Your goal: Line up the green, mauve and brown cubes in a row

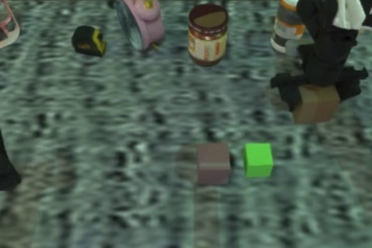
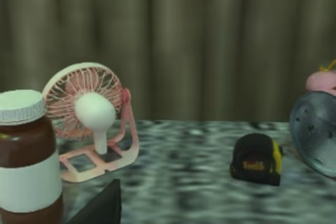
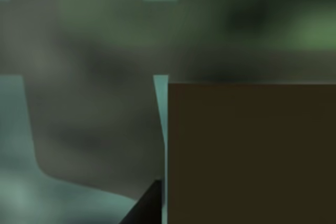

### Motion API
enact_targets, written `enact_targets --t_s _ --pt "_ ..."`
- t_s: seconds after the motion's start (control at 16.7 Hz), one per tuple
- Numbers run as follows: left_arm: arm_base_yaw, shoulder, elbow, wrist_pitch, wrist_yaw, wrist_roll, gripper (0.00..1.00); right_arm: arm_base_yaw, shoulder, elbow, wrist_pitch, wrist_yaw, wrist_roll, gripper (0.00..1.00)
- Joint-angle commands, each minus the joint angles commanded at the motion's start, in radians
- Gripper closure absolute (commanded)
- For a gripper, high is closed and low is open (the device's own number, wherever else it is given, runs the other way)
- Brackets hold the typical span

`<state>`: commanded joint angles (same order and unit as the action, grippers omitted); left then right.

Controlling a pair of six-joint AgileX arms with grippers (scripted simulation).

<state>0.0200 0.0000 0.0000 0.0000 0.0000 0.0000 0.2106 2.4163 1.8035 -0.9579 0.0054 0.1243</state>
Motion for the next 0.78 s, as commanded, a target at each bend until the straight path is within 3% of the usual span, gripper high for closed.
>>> enact_targets --t_s 0.42,0.78 --pt "0.0 0.0 0.0 0.0 0.0 0.0 0.0 0.0 0.0 0.0 0.0 0.0 0.0 0.98" --pt "0.0 0.0 0.0 0.0 0.0 0.0 0.0 0.0 0.0 0.0 0.0 0.0 0.0 1.0"
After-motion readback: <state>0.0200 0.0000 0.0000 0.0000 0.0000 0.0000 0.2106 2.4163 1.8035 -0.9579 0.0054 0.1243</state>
